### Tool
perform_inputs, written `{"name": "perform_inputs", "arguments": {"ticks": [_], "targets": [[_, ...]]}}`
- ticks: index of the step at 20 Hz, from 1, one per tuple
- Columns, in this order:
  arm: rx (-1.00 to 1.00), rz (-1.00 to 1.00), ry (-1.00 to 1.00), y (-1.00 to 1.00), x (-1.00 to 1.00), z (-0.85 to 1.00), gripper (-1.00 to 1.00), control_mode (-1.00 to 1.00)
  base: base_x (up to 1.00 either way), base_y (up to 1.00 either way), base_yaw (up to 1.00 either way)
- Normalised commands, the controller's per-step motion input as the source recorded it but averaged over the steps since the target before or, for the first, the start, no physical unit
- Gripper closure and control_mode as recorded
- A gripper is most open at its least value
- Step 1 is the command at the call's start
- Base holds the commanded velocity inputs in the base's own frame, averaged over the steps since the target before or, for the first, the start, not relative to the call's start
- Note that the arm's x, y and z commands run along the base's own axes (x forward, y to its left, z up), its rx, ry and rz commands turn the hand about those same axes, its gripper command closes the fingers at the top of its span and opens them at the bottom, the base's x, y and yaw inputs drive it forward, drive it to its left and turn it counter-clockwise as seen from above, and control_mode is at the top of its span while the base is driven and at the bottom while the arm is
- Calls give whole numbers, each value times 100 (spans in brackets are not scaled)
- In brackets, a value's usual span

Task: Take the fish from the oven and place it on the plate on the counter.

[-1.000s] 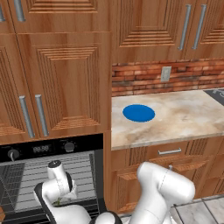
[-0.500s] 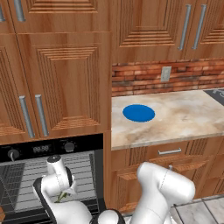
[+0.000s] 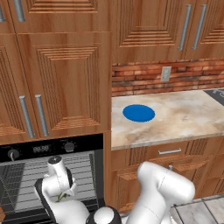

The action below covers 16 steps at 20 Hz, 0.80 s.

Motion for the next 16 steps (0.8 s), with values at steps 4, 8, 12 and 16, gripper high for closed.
{"name": "perform_inputs", "arguments": {"ticks": [4,8,12,16], "targets": [[0,0,0,-2,36,-6,-100,-100,0,0,0],[0,1,1,0,39,0,-100,-100,0,0,0],[0,5,1,0,17,-5,-100,-100,0,0,0],[0,3,8,0,-12,-33,-100,-100,0,0,0]]}}
